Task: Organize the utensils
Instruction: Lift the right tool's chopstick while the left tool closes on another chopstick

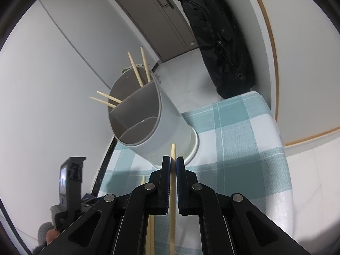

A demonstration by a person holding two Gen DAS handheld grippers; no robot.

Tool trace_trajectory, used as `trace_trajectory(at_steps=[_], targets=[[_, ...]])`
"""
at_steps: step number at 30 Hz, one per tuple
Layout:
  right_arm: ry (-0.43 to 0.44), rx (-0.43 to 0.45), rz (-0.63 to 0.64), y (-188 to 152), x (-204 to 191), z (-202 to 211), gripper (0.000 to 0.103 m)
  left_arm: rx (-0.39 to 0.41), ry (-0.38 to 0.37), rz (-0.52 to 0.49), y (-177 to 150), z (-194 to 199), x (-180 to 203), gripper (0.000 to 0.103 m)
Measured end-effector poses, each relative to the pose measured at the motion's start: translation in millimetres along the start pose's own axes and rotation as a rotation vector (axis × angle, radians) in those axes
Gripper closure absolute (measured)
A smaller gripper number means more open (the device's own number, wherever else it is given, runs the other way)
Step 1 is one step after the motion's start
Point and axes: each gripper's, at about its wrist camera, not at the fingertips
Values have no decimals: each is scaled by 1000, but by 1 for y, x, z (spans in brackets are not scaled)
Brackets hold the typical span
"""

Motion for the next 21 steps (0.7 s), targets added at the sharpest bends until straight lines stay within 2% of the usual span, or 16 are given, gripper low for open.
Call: trace_trajectory(at_steps=[4, 7, 13, 14, 15, 16, 18, 19, 21], targets=[[4, -4, 13, 1, -3, -2, 98, -3, 14, -32, 0, -1, 6, 20], [3, -5, 29, 1, -6, -3, 98, -6, 58, -64, 1, -3, 10, 19], [-2, -8, 51, 0, -9, -4, 98, 0, 77, -68, 8, -3, 7, 20], [-1, -9, 52, 0, -9, -4, 98, 7, 76, -82, 8, -3, 10, 28], [-1, -11, 53, 0, -9, -5, 98, 13, 59, -98, 10, -2, 13, 42], [0, -13, 53, 0, -9, -5, 98, 12, 36, -109, 12, -2, 15, 48], [0, -19, 50, 1, -8, -6, 98, 17, 24, -130, 14, -1, 19, 69], [-2, -20, 46, 2, -7, -6, 98, 22, 19, -141, 13, 0, 21, 74], [-2, -18, 41, 3, -6, -6, 98, 26, 6, -148, 12, 1, 22, 91]])
Point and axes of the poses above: each gripper's, at about its wrist camera, not at the fingertips, and z roughly against the way its jaws point, x to its right, y to its top, and after that the axes turned 5 degrees about -x, right-handed
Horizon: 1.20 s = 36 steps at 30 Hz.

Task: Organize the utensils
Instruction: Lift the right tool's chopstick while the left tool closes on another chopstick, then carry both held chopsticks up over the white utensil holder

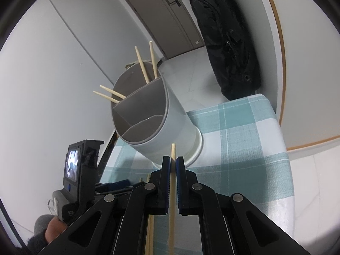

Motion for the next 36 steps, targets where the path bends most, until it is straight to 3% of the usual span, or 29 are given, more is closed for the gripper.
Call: trace_trajectory(at_steps=[3, 12, 21, 26, 36], targets=[[-5, 6, 3, 0, -1, 1, 98, 8, -20, 15, -2, 0, -4, 100], [-22, 35, 27, -3, -8, 8, 98, 87, -92, 94, -6, 12, -9, 103], [-19, 94, 59, -17, -17, 27, 98, 377, -201, 100, -33, 90, -11, 103], [-25, 134, 119, -25, -31, 39, 99, 510, -203, 71, -50, 125, -10, 103], [-31, 225, 237, -28, -65, 59, 99, 554, -200, -7, -57, 150, -4, 103]])
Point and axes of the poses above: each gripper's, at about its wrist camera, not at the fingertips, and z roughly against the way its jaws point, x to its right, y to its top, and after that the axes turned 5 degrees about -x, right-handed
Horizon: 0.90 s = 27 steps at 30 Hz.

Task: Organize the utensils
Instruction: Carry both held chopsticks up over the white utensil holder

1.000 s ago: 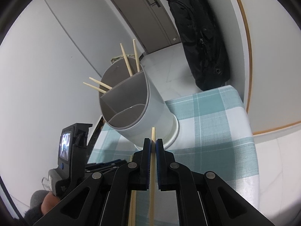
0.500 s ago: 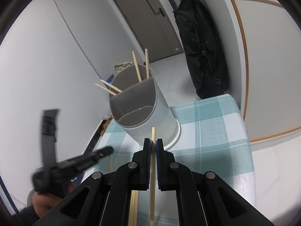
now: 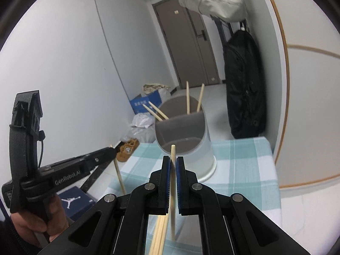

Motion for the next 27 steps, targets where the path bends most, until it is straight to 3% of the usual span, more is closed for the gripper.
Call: trace_trajectory(at_steps=[10, 27], targets=[[0, 24, 3, 9, -4, 6, 99, 13, -5, -16, 10, 16, 4, 103], [13, 71, -27, 47, 10, 14, 99, 34, -41, -56, 54, 20, 22, 103]])
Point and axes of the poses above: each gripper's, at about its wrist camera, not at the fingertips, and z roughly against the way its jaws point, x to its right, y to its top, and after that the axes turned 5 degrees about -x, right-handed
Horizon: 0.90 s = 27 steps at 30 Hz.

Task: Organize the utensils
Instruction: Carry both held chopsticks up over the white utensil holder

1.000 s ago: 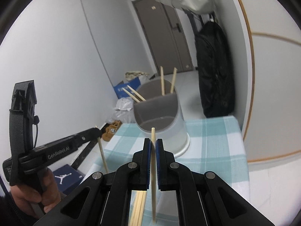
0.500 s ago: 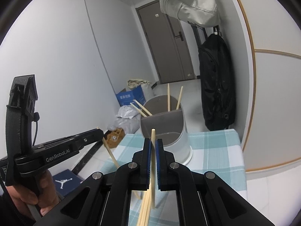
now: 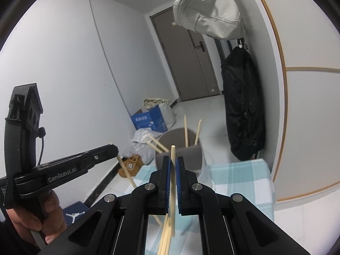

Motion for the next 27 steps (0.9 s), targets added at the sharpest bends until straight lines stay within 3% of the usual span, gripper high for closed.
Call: trace_trajectory(at_steps=[27], targets=[[-15, 102, 49, 145, 8, -54, 99, 82, -43, 77, 117, -22, -14, 103]])
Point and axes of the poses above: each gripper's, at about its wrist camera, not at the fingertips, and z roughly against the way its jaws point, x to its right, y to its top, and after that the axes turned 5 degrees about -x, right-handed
